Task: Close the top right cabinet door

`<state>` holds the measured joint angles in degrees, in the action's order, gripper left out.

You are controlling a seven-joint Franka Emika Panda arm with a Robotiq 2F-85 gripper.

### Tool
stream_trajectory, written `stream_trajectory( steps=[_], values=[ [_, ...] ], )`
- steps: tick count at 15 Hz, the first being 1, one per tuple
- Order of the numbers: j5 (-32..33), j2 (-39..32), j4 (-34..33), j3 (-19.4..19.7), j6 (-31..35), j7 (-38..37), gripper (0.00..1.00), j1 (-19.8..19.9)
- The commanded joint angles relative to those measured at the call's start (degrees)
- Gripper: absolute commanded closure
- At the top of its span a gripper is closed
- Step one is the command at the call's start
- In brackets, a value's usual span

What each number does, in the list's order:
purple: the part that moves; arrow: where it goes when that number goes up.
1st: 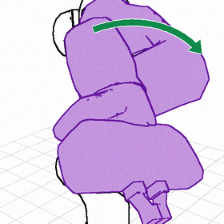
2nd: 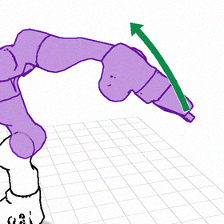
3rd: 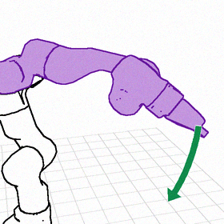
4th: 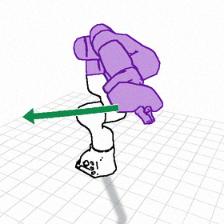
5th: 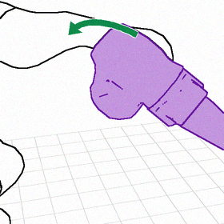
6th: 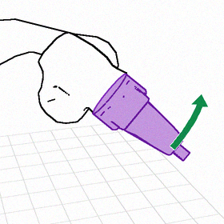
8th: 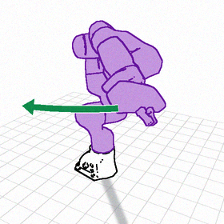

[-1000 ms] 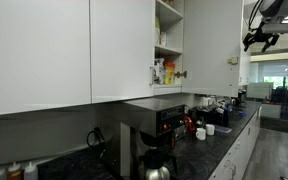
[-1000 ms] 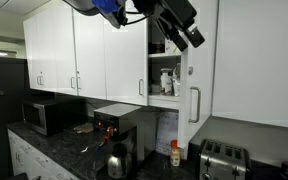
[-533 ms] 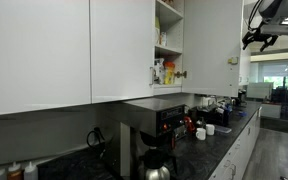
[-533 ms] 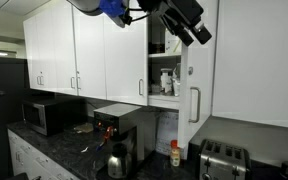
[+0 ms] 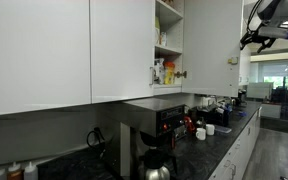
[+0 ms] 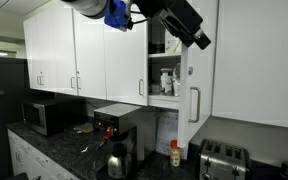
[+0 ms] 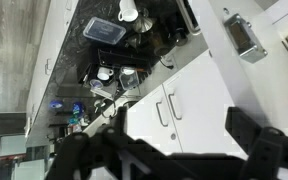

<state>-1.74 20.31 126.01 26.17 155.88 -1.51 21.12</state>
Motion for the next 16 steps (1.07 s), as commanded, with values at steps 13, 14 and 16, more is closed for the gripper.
stream_trajectory(
  steps=[13,14,16],
  values=[
    [-5.67,7.11,6.41,0.55,1.02,12.50,0.00,-5.88],
    [-5.53,7.62,6.79,0.51,0.90,12.82,0.00,-6.15],
    [-5.40,8.19,7.21,0.39,0.85,13.03,0.00,-7.05]
  ],
)
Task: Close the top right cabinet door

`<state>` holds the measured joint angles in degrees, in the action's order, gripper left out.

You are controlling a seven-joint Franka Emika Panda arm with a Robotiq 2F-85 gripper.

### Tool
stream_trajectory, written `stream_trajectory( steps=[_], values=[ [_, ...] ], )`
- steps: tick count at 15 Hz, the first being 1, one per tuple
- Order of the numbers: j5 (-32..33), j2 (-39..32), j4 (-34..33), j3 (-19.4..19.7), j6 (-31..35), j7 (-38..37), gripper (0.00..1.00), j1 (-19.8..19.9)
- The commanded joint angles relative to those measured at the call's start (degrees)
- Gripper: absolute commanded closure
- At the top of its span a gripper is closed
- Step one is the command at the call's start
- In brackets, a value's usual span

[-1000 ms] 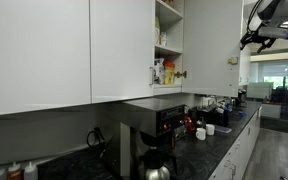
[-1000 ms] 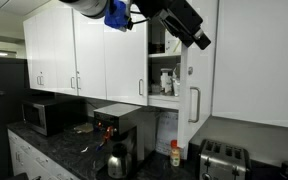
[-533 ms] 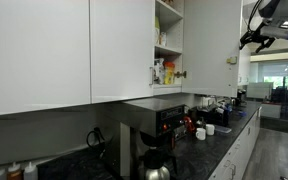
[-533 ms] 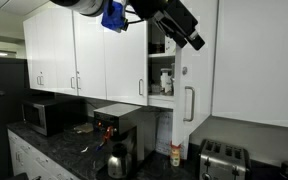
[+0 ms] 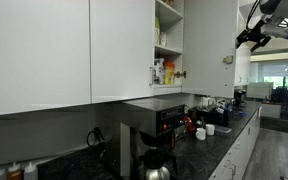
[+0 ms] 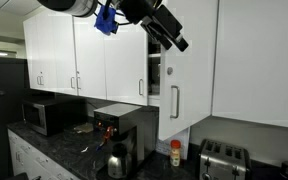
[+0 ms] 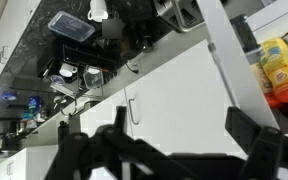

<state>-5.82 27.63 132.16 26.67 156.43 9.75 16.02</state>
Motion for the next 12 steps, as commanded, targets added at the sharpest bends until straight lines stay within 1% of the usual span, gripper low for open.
stream_trajectory(
  steps=[1,12],
  values=[
    [-1.18,1.20,1.34,-0.15,0.24,2.18,0.00,-2.29],
    [-0.80,4.34,3.52,-0.68,-0.81,4.78,0.00,-5.76]
  ],
)
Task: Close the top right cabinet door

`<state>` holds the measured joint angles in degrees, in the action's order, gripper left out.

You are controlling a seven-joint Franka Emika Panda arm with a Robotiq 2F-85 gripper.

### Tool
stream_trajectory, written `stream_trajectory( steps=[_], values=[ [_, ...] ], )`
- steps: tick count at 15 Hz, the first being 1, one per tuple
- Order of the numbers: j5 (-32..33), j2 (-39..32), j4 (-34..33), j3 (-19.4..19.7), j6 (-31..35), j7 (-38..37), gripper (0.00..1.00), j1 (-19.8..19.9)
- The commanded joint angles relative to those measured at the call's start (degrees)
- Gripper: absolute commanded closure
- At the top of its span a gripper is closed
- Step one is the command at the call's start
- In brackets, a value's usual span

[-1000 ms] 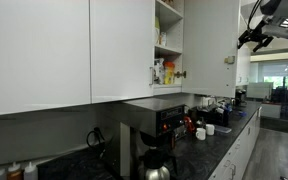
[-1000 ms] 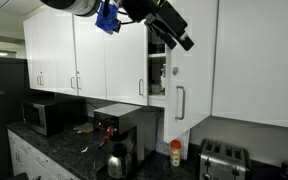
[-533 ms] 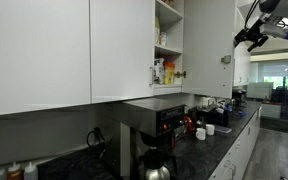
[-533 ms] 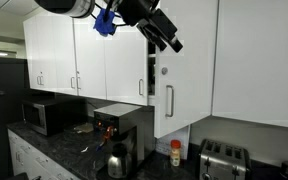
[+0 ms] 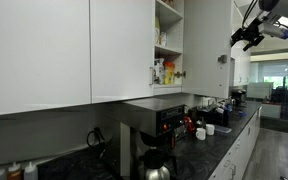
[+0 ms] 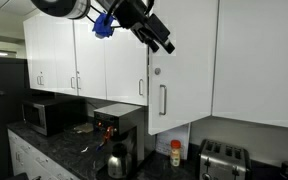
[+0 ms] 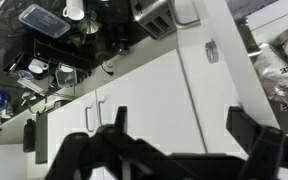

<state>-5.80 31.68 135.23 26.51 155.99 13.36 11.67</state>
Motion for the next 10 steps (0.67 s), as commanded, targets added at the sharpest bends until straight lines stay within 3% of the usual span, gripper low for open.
stream_trajectory(
  steps=[1,10],
  values=[
    [-0.72,0.57,0.68,-0.74,-0.49,1.28,0.00,-1.66],
    [-0.77,2.25,1.98,-2.73,-2.43,2.51,0.00,-5.75]
  ],
)
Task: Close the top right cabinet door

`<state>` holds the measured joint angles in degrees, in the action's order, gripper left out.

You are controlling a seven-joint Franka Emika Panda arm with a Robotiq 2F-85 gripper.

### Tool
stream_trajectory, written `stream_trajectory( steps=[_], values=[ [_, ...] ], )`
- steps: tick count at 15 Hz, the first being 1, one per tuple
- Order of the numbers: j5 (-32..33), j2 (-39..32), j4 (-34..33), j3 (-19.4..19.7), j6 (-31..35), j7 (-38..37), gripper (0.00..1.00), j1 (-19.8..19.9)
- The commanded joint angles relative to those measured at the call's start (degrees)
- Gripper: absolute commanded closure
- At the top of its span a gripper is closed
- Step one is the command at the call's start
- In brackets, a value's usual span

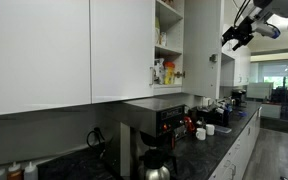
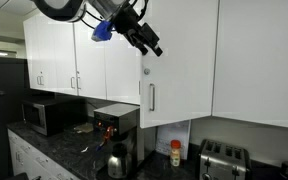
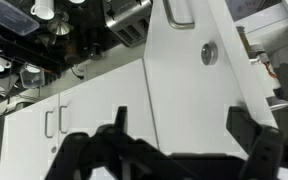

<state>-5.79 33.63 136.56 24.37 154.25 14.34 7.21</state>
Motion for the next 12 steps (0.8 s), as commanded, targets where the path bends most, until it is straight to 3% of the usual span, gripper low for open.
stream_trajectory(
  steps=[1,12],
  values=[
    [-0.92,0.29,0.69,-0.67,-0.61,1.61,0.00,-1.88],
    [-1.54,-1.47,-0.49,-2.02,-1.70,1.49,0.00,-7.61]
  ],
)
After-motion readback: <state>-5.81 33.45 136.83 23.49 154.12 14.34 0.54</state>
